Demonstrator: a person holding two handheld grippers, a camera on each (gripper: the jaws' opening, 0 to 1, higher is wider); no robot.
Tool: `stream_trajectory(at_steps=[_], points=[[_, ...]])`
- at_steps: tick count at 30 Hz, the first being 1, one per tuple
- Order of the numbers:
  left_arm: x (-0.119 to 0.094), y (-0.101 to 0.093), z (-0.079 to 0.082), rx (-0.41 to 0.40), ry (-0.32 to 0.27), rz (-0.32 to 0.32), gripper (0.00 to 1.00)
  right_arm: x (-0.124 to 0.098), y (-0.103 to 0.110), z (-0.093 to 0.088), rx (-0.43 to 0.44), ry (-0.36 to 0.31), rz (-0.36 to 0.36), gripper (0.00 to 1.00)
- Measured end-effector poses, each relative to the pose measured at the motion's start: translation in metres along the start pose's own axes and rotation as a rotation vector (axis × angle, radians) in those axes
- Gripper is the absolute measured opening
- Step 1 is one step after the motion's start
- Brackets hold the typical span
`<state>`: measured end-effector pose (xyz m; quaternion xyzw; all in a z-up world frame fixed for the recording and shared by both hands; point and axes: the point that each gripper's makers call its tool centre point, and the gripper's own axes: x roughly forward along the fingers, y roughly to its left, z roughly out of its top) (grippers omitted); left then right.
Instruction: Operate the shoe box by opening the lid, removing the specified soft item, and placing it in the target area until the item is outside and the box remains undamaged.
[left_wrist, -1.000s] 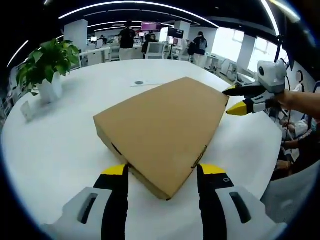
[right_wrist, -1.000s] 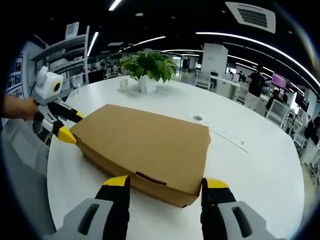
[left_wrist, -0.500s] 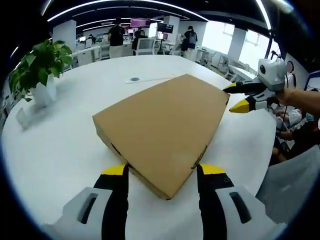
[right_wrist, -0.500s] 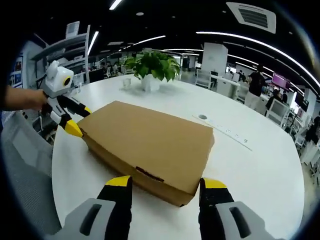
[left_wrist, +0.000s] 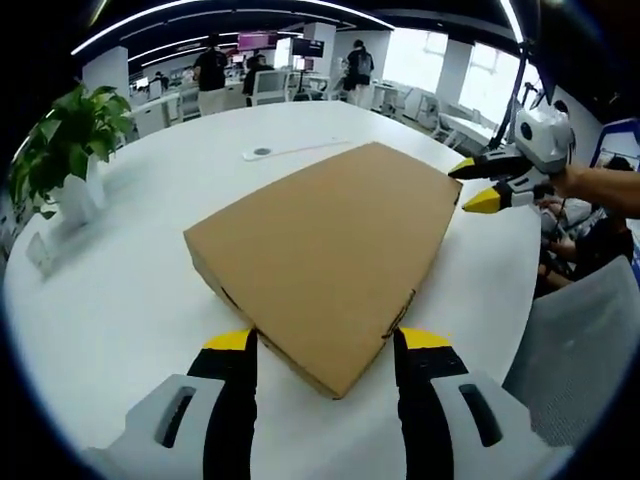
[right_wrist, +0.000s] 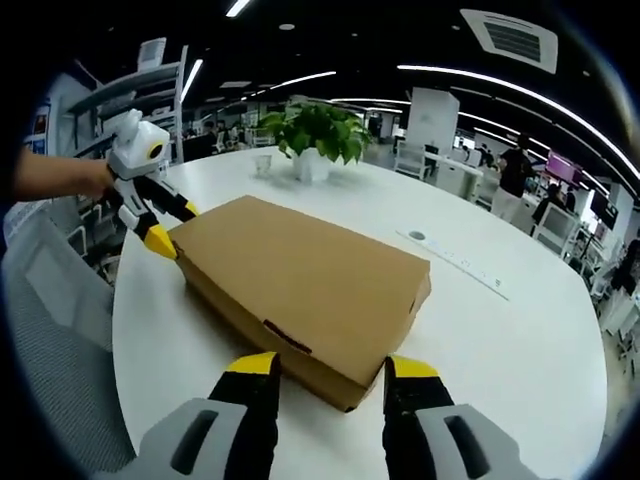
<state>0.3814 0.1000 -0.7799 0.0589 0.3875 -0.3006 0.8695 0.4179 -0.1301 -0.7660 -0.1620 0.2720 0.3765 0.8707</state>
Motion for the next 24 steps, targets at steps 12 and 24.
stream_trajectory(at_steps=[12,24], points=[[-0.019,0.012,-0.016,0.054,0.052,-0.038,0.56,-0.004,0.034,0.002,0.017,-0.022,0.012,0.29],[-0.038,0.033,-0.031,0.081,0.085,-0.067,0.55,-0.003,0.072,0.008,0.013,-0.043,0.048,0.27]])
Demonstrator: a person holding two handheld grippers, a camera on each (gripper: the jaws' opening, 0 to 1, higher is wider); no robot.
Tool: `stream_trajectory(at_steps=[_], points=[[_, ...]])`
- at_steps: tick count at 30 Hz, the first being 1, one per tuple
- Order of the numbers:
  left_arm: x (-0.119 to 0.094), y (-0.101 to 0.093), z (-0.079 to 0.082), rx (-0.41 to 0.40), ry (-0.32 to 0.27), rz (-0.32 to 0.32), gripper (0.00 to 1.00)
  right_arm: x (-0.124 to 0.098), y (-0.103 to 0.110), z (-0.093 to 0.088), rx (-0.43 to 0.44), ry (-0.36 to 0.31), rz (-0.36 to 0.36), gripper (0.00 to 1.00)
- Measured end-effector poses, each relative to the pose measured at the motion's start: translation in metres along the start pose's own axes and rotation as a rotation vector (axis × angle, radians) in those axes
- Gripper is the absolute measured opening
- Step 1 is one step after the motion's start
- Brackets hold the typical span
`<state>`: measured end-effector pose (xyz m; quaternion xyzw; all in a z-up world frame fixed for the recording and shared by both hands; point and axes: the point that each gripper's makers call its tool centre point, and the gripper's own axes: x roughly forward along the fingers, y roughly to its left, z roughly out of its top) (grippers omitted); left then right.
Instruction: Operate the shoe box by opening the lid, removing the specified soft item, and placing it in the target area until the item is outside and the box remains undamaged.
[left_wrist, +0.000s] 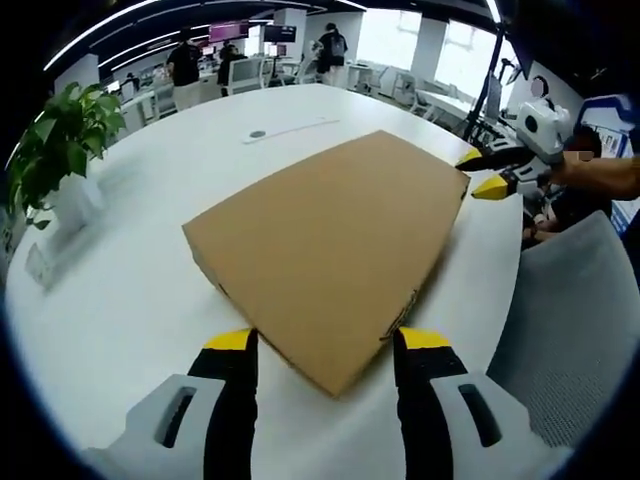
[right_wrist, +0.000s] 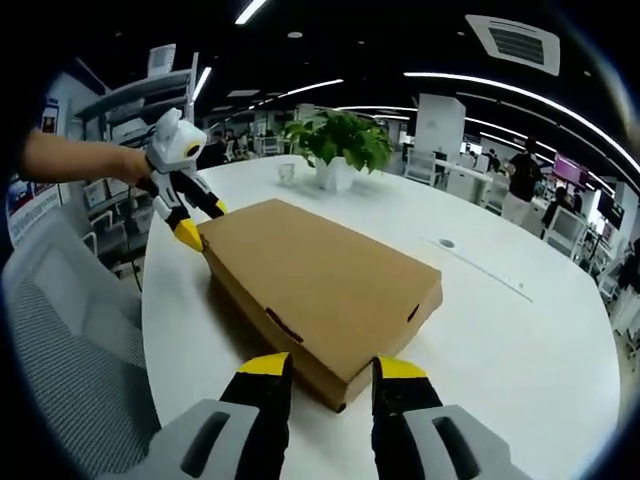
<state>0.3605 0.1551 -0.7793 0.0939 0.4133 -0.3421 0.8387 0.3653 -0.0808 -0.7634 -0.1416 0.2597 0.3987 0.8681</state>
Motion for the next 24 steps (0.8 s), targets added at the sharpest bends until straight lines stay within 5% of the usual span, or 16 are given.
stream_trajectory(at_steps=[15,24], points=[[-0.022,0.023,-0.024,-0.034,0.014,0.02,0.51,0.008,0.044,0.008,-0.016,-0.018,0.05,0.22],[-0.025,0.024,-0.028,-0.054,-0.019,0.033,0.5,0.008,0.043,0.009,0.039,-0.032,0.03,0.18]])
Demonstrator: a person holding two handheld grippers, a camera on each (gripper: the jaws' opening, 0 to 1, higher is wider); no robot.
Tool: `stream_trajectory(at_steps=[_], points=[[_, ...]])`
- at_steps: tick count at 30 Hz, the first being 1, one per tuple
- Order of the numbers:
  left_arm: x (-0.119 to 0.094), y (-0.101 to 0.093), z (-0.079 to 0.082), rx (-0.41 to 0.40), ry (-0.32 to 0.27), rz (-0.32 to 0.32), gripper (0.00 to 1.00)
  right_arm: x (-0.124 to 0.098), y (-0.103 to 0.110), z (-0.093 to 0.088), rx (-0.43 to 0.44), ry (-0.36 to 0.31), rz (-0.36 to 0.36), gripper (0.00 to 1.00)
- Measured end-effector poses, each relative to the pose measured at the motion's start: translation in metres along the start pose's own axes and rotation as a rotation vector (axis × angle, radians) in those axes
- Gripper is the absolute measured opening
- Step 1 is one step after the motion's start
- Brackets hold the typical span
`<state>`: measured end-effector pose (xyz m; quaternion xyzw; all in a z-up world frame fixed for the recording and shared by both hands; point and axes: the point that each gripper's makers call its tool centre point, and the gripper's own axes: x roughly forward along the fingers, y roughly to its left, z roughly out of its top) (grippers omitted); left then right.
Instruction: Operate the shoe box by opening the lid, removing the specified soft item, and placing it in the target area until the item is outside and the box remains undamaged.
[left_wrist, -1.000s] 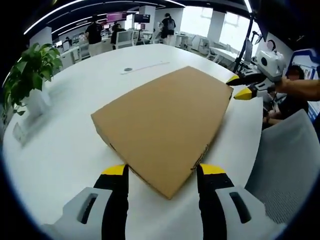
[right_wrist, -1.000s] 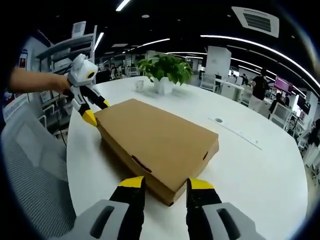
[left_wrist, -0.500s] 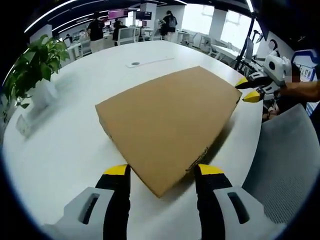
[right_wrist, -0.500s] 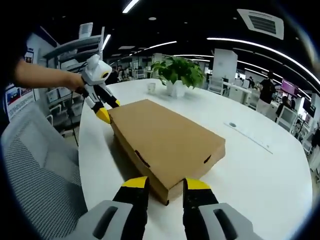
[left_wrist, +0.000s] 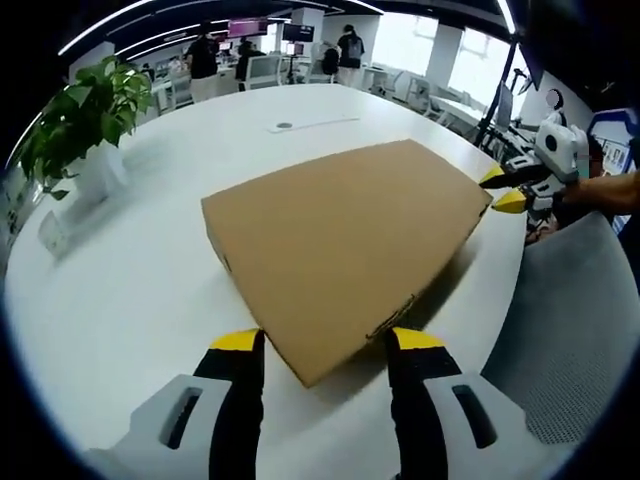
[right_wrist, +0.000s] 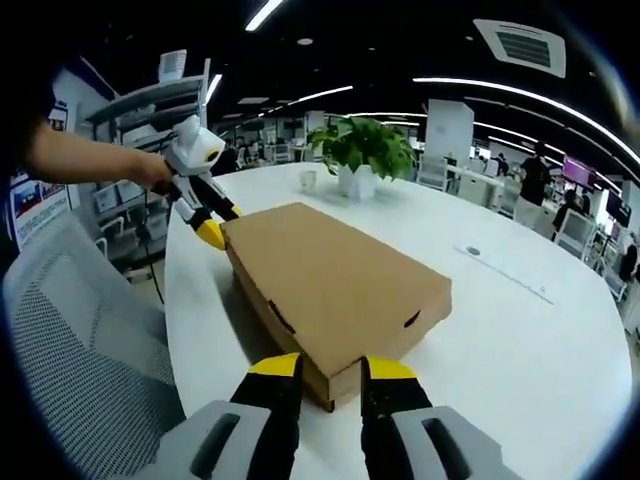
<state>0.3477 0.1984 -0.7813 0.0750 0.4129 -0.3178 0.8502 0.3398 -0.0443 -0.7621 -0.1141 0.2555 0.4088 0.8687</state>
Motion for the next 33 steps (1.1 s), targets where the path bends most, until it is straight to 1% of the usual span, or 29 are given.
stream_trajectory(at_steps=[1,4,6,10,16,20,25,33], points=[[0.0,0.0,0.0,0.003,-0.009,0.005,0.5,0.0,0.001,0.0,-0.011,0.0,0.008,0.18],[0.0,0.0,-0.001,-0.004,-0.03,0.014,0.5,0.0,0.003,-0.001,-0.042,-0.003,-0.004,0.19],[-0.001,-0.001,-0.001,-0.017,-0.044,0.019,0.5,0.0,0.002,-0.001,-0.037,-0.006,-0.004,0.19],[-0.001,-0.001,-0.003,-0.022,-0.064,0.034,0.49,0.0,0.003,-0.002,-0.063,-0.011,-0.014,0.2],[-0.003,-0.002,-0.003,-0.029,-0.087,0.072,0.47,-0.001,0.002,0.0,-0.041,-0.02,-0.011,0.19],[-0.006,-0.002,-0.001,-0.055,-0.098,0.079,0.46,-0.002,0.002,0.002,-0.027,-0.014,-0.01,0.19],[-0.014,-0.003,0.002,-0.048,-0.108,0.089,0.44,-0.008,0.004,0.011,-0.013,-0.034,-0.015,0.2],[-0.03,-0.004,0.016,-0.06,-0.161,0.094,0.44,-0.017,0.007,0.034,0.016,-0.093,-0.024,0.28]])
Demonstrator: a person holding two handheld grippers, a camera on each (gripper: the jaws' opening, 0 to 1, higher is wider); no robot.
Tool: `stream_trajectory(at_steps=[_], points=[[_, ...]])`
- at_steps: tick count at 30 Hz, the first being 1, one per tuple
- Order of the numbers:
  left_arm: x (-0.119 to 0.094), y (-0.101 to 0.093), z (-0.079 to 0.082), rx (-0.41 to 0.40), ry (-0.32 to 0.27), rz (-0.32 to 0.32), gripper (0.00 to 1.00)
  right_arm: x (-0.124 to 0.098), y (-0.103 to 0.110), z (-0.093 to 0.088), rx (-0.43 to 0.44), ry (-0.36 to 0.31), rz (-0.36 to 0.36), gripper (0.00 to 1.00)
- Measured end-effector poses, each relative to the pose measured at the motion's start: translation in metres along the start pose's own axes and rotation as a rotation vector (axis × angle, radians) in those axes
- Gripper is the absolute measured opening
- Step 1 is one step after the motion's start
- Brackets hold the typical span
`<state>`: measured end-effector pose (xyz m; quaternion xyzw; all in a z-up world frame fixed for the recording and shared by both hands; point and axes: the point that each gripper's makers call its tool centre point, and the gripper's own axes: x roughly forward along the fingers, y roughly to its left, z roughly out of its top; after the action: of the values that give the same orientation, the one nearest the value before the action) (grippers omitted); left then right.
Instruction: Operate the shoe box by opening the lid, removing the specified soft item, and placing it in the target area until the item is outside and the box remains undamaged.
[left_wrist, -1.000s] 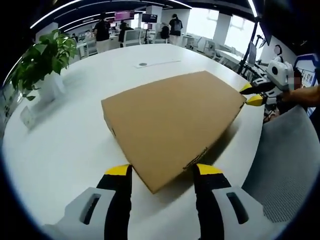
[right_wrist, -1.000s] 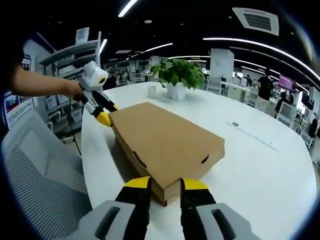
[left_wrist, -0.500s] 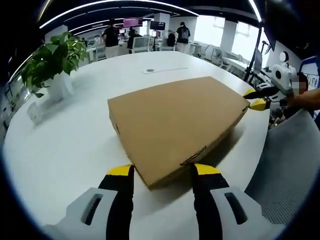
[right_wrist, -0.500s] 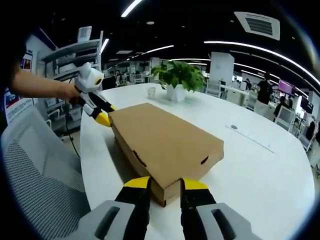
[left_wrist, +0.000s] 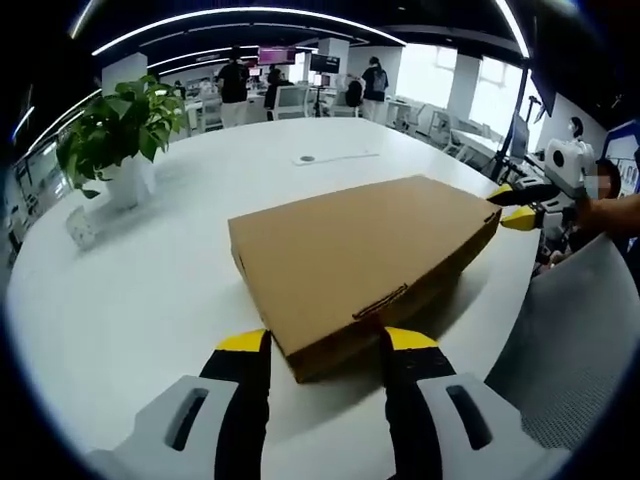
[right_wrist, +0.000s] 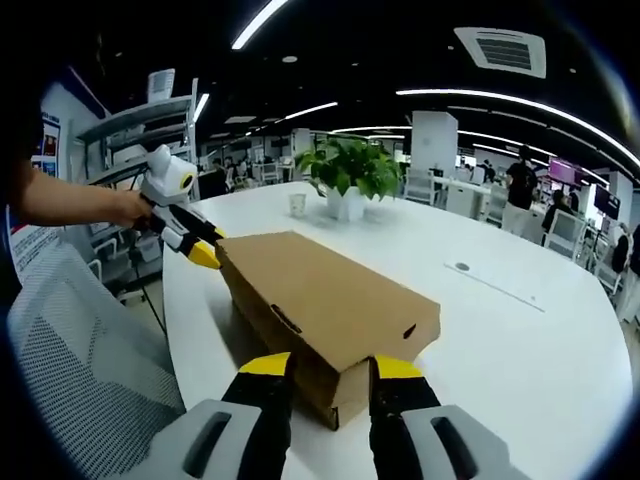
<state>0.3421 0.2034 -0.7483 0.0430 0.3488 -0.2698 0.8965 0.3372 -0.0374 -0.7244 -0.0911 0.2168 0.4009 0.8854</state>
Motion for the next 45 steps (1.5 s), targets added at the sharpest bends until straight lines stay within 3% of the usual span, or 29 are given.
stream_trajectory(at_steps=[15,28,45], points=[[-0.016,-0.002,0.034,-0.011,-0.083,0.001,0.52,-0.005,-0.001,0.034,0.013,-0.083,-0.01,0.4],[-0.018,0.001,0.068,0.031,-0.146,0.029,0.59,-0.003,-0.015,0.062,0.01,-0.144,-0.041,0.42],[-0.016,0.028,0.096,0.067,-0.158,0.109,0.36,0.005,-0.037,0.085,0.013,-0.198,-0.087,0.39]])
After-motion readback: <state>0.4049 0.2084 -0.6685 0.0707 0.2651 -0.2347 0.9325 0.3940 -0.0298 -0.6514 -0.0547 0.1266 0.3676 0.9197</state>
